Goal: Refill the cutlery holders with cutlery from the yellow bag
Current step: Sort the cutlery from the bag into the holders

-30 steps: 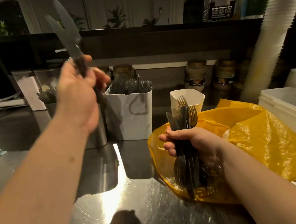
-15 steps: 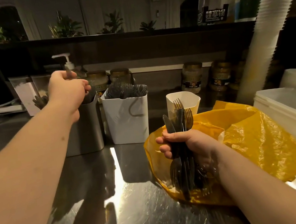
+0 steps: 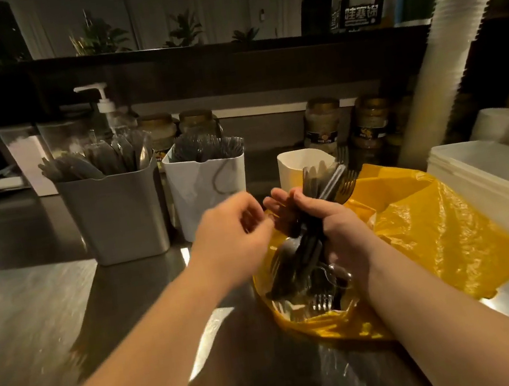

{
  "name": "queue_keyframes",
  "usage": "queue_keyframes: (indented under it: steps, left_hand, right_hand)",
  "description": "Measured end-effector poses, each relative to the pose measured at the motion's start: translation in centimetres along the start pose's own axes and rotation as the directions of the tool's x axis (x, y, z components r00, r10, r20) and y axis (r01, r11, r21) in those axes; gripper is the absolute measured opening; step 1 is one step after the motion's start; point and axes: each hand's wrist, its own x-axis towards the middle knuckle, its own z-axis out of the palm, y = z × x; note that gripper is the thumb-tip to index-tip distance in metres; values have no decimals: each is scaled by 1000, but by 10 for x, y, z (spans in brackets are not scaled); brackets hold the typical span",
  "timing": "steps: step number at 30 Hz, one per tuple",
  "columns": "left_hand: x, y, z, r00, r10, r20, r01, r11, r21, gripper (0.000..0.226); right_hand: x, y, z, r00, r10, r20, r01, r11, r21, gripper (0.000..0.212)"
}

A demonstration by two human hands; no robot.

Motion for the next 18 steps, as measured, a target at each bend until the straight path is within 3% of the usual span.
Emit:
queue_keyframes:
  steps: [3,7,12,18]
  left_hand:
    - [-9,0,22,962,-175,211,202,972,-118,12]
    - [-13,4,32,899,-263,349,396,828,-397,14]
    - [-15,1,35,929,-256,269,362,785,-503,19]
    - [-14,5,35,909,-332,251,417,715,-562,13]
  right_hand:
    - [2,2,-6,999,-25,-31,23,998,-55,36]
    - [-2,4,-6,999,-42,25,45,990,-134,36]
    - [-6,6,-4,997,26,79,-2,958,-287,34]
    - [-8,4,-5,992,-1,123,34,964,-264,30]
